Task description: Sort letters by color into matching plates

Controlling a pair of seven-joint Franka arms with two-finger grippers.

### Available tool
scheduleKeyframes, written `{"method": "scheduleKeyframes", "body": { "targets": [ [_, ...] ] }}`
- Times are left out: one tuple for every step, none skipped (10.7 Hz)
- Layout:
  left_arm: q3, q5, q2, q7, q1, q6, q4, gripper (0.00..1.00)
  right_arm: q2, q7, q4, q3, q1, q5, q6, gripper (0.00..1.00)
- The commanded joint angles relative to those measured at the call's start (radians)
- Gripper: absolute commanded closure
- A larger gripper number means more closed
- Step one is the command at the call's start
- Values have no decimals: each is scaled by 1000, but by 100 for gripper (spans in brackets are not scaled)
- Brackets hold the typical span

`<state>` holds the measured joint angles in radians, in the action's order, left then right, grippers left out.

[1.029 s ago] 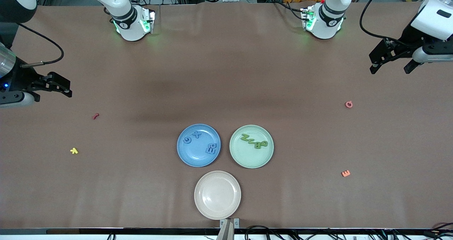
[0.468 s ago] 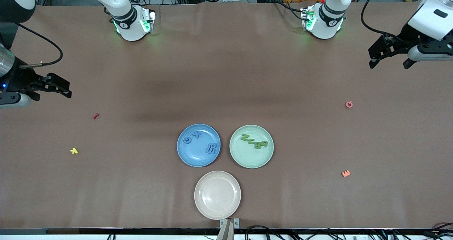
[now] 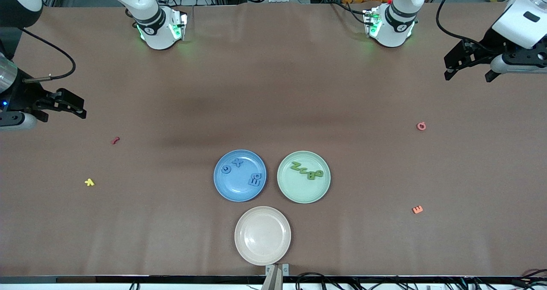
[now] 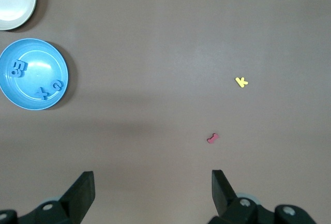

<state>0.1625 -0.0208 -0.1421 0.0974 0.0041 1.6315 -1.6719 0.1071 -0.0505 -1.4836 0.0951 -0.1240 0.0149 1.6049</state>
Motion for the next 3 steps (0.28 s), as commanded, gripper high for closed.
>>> {"method": "scheduleKeyframes", "body": {
  "targets": [
    [-3,-33,10,-30,8,-24,27,0,-4,9,5,-6,12,14,-2,0],
    [-3,-33,9,-30,8,-24,27,0,-4,9,5,-6,12,14,-2,0],
    [-3,-33,10,-30,8,-24,29,0,-4,9,5,-6,12,14,0,0]
  ]
}}
